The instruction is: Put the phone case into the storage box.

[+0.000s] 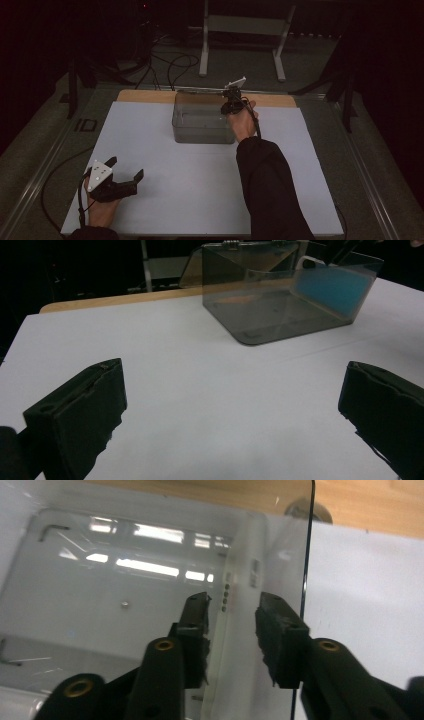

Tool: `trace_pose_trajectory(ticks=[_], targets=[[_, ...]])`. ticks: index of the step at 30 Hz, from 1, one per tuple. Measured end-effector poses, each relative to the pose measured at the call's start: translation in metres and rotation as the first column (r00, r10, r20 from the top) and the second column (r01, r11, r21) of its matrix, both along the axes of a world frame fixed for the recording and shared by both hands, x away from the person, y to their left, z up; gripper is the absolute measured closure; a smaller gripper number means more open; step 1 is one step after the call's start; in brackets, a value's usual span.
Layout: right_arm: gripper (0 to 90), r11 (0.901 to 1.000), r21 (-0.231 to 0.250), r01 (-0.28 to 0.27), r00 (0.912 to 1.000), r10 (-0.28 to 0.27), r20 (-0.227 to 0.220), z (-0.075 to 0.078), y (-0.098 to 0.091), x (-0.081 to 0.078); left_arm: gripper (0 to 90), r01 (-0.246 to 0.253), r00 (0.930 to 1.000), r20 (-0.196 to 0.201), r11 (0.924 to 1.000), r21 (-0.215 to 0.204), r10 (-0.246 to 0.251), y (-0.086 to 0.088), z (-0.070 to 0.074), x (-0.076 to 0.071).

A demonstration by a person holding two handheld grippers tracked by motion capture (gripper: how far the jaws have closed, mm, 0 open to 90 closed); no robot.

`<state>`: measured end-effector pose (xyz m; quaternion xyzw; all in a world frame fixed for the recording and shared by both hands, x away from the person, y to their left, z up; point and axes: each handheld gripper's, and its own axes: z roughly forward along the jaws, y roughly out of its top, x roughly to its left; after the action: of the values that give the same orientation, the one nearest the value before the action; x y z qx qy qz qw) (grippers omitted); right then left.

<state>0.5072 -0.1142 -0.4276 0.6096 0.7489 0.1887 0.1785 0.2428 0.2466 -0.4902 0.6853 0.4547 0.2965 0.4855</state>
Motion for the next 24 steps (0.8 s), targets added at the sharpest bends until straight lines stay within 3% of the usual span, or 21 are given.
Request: trace_pose_trajectory(ticks=[6, 8, 12, 16, 19, 24], targets=[[54.6, 0.9986, 0.027, -0.045, 0.9990, 0.045, 0.009, 0.007, -0.004, -0.004, 0.0, 0.001, 1.0000, -0.002, 1.0000, 0.004, -0.001, -0.001, 0.000, 0.000], [51.4, 0.9973, 0.035, -0.065, 0.9975, 0.064, 0.031, 0.008, -0.005, -0.005, 0.1, 0.001, 1.0000, 0.000, 1.0000, 0.003, -0.001, -0.001, 0.000, 0.000], [43.0, 0.9960, 0.006, -0.089, 0.9943, 0.089, 0.059, 0.011, -0.004, -0.008, 0.0, 0.001, 1.0000, 0.000, 1.0000, 0.002, -0.001, 0.000, 0.000, 0.000], [31.0, 0.9922, 0.015, -0.124, 0.9892, 0.122, 0.081, 0.013, -0.003, -0.012, 0.0, 0.000, 1.0000, 0.000, 1.0000, 0.002, 0.000, 0.000, 0.000, 0.000], [25.4, 0.9898, -0.013, -0.142, 0.9850, 0.143, 0.097, 0.013, -0.001, -0.015, 0.1, -0.001, 1.0000, 0.000, 1.0000, 0.002, 0.001, 0.000, 0.000, 0.000], [15.3, 0.9836, -0.008, -0.180, 0.9762, 0.180, 0.121, 0.012, 0.000, -0.018, 0.0, -0.001, 1.0000, -0.001, 1.0000, 0.001, 0.001, 0.000, -0.001, 0.000]])
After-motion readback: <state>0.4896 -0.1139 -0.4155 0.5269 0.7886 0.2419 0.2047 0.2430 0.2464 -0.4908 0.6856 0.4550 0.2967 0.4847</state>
